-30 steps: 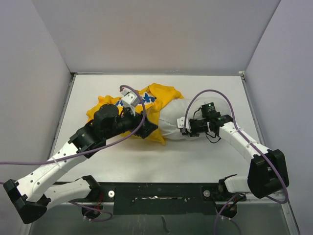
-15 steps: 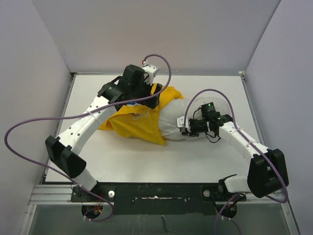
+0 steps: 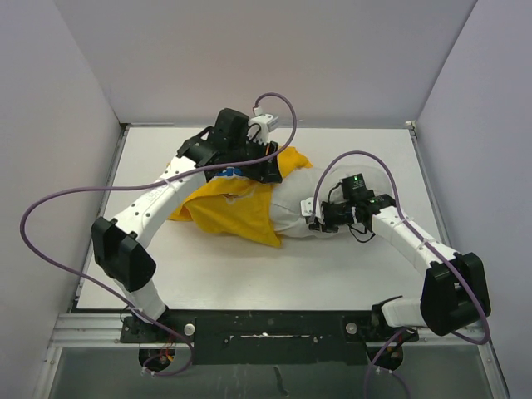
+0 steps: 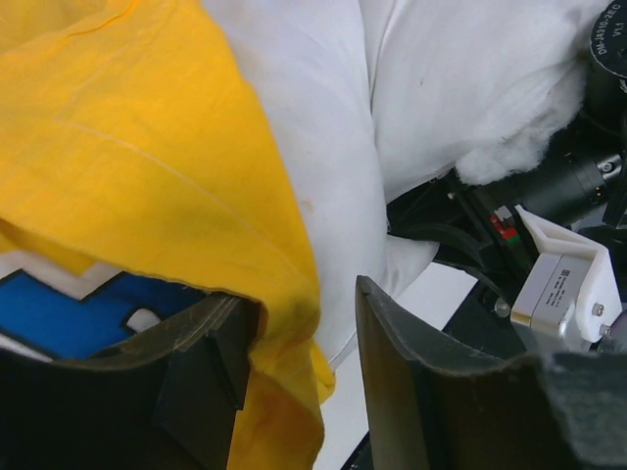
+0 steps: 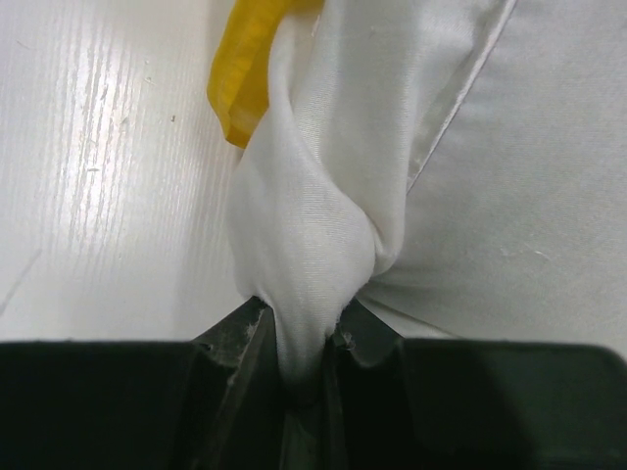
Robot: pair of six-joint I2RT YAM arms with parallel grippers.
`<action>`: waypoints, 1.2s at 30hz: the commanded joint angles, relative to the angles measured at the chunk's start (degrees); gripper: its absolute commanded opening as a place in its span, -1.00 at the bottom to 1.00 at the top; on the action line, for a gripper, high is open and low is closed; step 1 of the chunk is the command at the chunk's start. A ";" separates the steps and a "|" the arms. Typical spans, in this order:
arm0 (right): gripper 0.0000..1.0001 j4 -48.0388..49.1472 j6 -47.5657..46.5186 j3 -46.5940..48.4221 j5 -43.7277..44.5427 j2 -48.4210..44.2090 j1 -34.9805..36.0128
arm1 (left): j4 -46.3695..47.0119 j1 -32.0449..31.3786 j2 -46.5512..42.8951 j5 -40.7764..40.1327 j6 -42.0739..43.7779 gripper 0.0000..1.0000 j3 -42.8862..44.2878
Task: Put the pillow into the pillowcase
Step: Stuff the pillow into the pillowcase.
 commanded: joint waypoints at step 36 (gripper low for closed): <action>-0.81 15.82 26.85 -2.85 -24.29 -9.61 -11.71 | 91.22 -5.32 4.29 20.46 -48.12 -1.00 -28.28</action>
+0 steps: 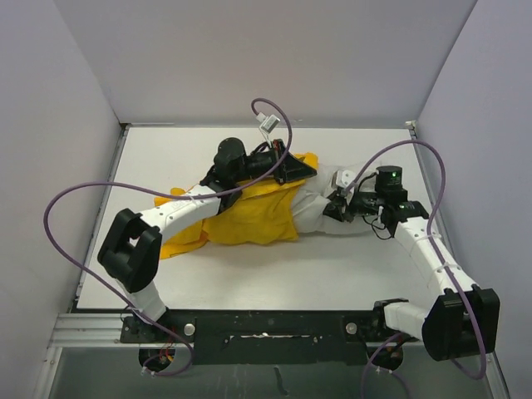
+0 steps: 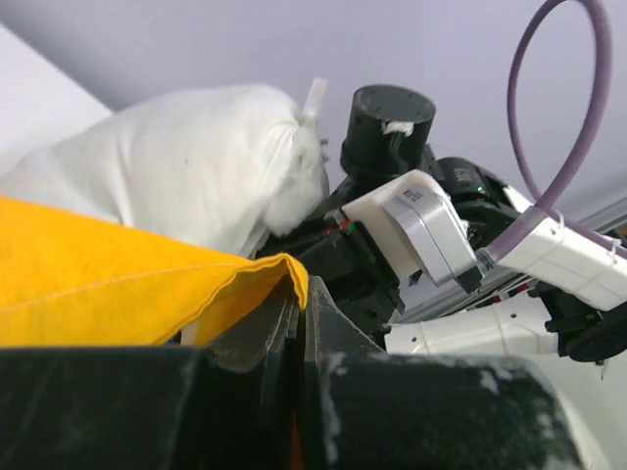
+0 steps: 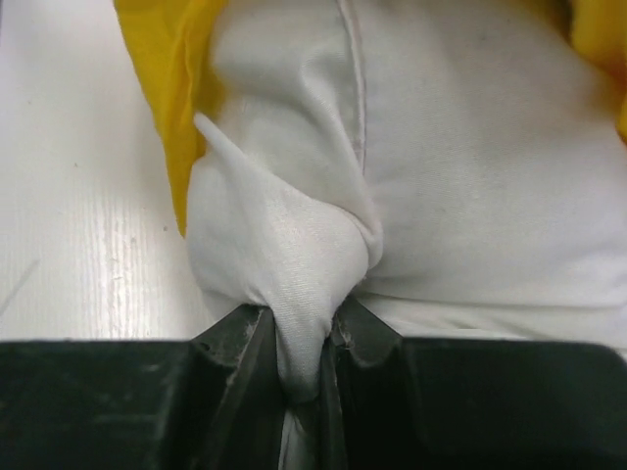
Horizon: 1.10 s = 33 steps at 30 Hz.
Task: Put the pillow into the pillowcase
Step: Stuff the pillow into the pillowcase.
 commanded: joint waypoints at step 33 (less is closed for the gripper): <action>-0.71 1.47 -3.89 10.64 19.78 16.11 3.39 | 13.21 0.08 -5.76 5.04 8.60 -1.00 -14.70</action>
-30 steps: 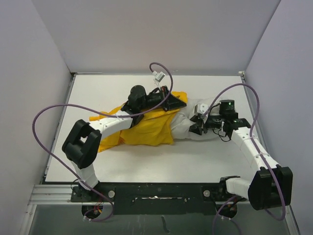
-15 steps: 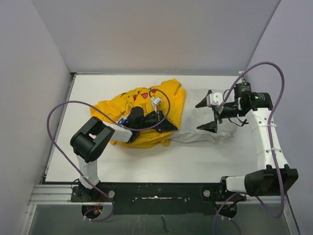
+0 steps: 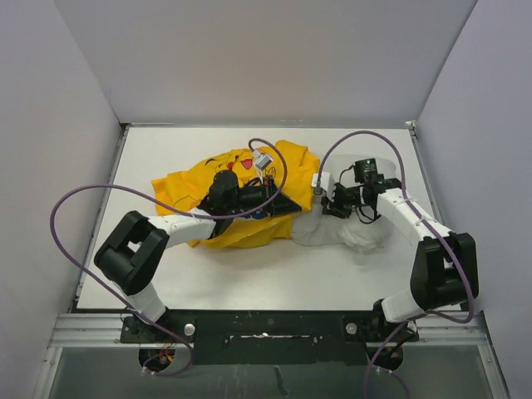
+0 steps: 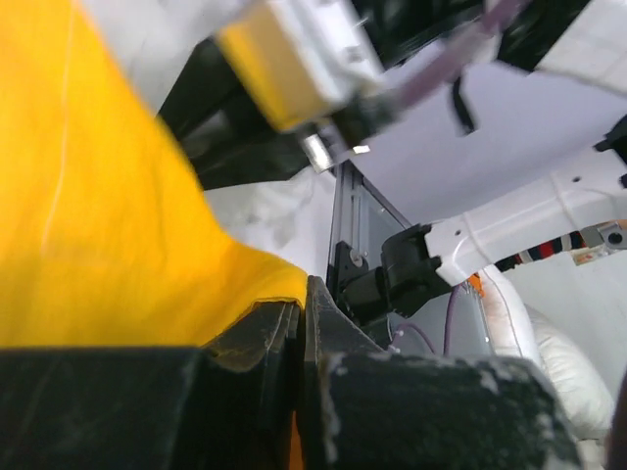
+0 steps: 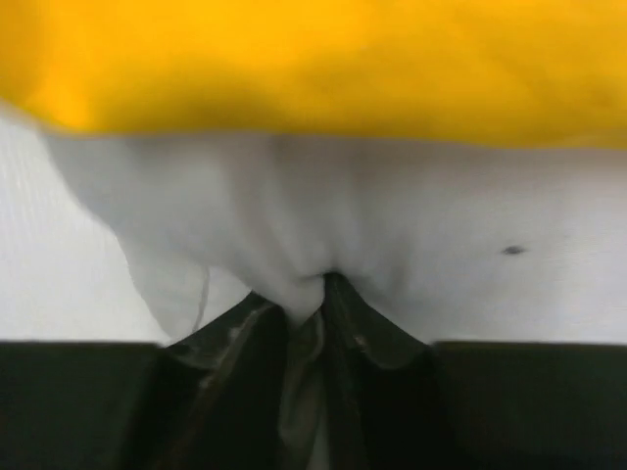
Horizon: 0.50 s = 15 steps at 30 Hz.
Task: Put the pillow into the pillowcase
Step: Stuff the pillow into the pillowcase.
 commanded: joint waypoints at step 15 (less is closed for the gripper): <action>-0.59 20.64 24.46 -6.89 -32.51 -2.67 -4.97 | 2.35 -5.04 4.54 -2.90 9.85 -1.00 -2.88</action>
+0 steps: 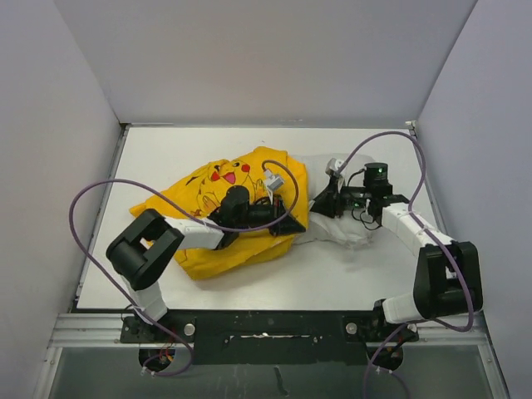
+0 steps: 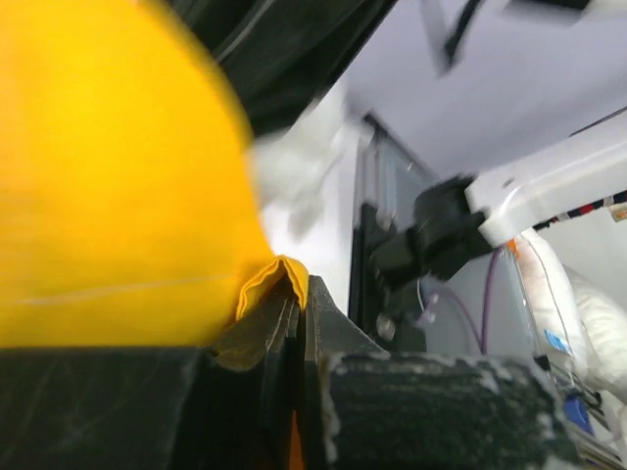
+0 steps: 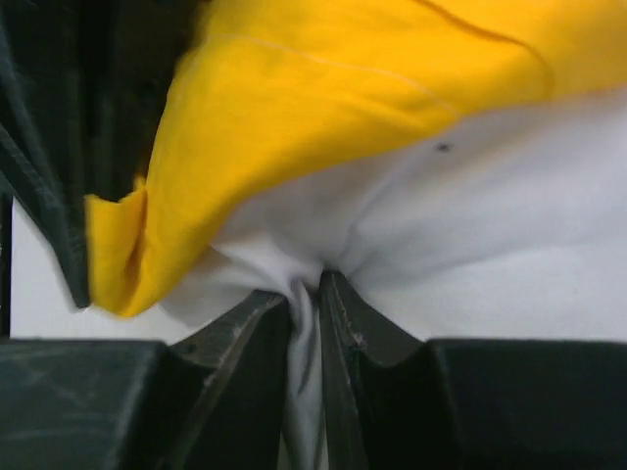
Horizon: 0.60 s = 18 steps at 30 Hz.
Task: Put the pillow into the pillowcase
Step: Stuff the pillow into the pillowcase.
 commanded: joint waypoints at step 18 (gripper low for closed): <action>0.65 -41.20 -23.41 30.23 2.42 0.21 -5.69 | -67.43 -5.41 -37.39 -24.08 31.09 0.64 3.31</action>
